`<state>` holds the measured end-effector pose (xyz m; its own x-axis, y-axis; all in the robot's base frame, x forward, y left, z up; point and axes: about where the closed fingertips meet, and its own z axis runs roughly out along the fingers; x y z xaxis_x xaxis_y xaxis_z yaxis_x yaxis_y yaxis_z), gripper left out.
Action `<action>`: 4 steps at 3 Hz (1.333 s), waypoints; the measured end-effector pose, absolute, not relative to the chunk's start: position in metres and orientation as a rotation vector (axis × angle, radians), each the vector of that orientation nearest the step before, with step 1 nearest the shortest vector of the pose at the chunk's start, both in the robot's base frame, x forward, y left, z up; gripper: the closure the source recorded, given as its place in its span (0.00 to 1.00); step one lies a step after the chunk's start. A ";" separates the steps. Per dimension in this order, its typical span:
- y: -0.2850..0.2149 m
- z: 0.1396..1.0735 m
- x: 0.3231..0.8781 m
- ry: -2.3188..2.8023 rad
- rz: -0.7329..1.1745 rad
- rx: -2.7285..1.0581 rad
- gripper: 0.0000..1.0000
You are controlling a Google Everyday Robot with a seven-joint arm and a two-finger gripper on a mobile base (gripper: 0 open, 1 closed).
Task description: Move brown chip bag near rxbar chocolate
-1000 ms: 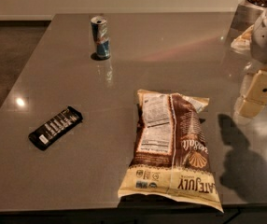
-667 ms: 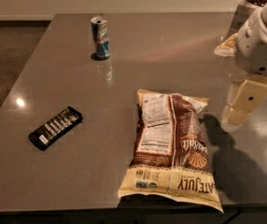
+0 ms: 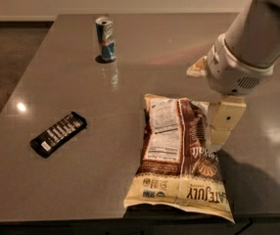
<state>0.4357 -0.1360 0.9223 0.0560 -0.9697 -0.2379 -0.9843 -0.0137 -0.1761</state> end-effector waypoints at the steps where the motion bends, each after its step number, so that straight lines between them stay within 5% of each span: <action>1: -0.121 0.899 0.438 1.945 0.128 -2.131 0.00; 2: -0.115 0.882 0.438 1.934 0.180 -2.190 0.00; 3: -0.114 0.871 0.437 1.940 0.213 -2.240 0.16; 4: -0.110 0.875 0.437 1.935 0.220 -2.261 0.47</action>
Offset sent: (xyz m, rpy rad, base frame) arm 0.0012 0.0258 -0.0602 -0.0262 0.1606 0.1425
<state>0.4372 -0.1103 0.8754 0.1538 -0.9650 -0.2124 -0.9881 -0.1522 -0.0239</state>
